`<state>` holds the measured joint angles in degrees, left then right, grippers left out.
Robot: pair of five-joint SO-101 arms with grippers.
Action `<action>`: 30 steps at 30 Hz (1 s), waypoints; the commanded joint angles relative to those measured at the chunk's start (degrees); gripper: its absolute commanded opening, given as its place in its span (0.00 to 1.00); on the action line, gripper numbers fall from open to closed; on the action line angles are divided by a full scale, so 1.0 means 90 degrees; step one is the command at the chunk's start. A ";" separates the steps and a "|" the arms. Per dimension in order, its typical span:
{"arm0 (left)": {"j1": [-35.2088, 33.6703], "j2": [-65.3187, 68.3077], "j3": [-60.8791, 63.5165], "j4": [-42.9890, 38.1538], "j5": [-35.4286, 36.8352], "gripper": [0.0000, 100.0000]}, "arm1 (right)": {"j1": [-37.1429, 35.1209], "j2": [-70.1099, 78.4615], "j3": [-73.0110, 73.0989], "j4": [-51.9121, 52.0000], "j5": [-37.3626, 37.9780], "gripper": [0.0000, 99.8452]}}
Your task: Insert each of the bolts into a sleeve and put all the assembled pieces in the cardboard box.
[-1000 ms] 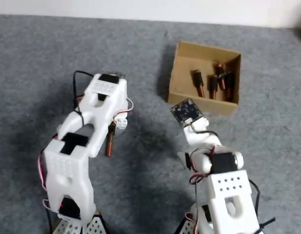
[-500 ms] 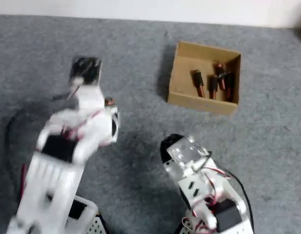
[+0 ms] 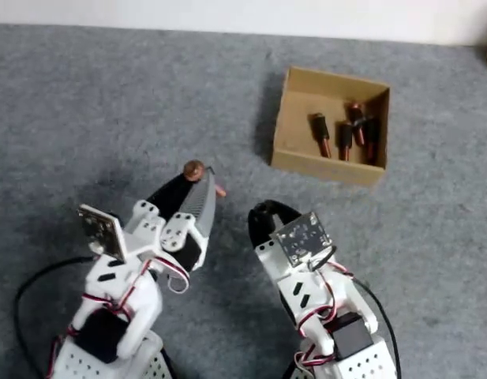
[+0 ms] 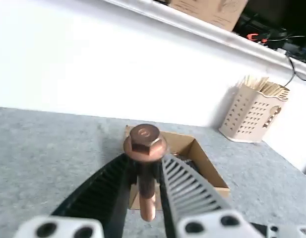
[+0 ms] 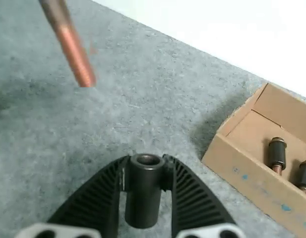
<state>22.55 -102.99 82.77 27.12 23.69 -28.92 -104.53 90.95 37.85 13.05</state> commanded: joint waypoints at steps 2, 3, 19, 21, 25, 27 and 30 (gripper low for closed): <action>0.0484 -0.0171 0.0327 -0.0899 0.0039 0.01 | -0.0054 -0.0063 0.0063 -0.0298 -0.0068 0.00; 0.0571 -0.0171 0.0435 -0.1065 0.0049 0.01 | -0.0054 -0.0063 0.0063 -0.0298 -0.0068 0.00; 0.1128 -0.0151 0.1294 -0.1729 0.0078 0.01 | -0.0405 -0.0063 0.0103 -0.0278 0.0020 0.00; 0.1118 -0.0151 0.1265 -0.1543 0.0078 0.01 | -0.0435 -0.0063 0.0083 -0.0278 0.0234 0.00; 0.1118 -0.0151 0.1245 -0.1416 0.0068 0.01 | -0.0405 -0.0063 0.0103 -0.0278 0.0283 0.00; 0.1118 -0.0151 0.1236 -0.1377 0.0068 0.01 | -0.0405 -0.0063 0.0103 -0.0278 0.0293 0.00; 0.1109 -0.0151 0.1216 -0.1289 0.0059 0.01 | -0.0405 -0.0063 0.0093 -0.0278 0.0293 0.00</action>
<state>31.96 -103.52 94.90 14.81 23.96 -32.18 -104.53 92.44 37.23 14.73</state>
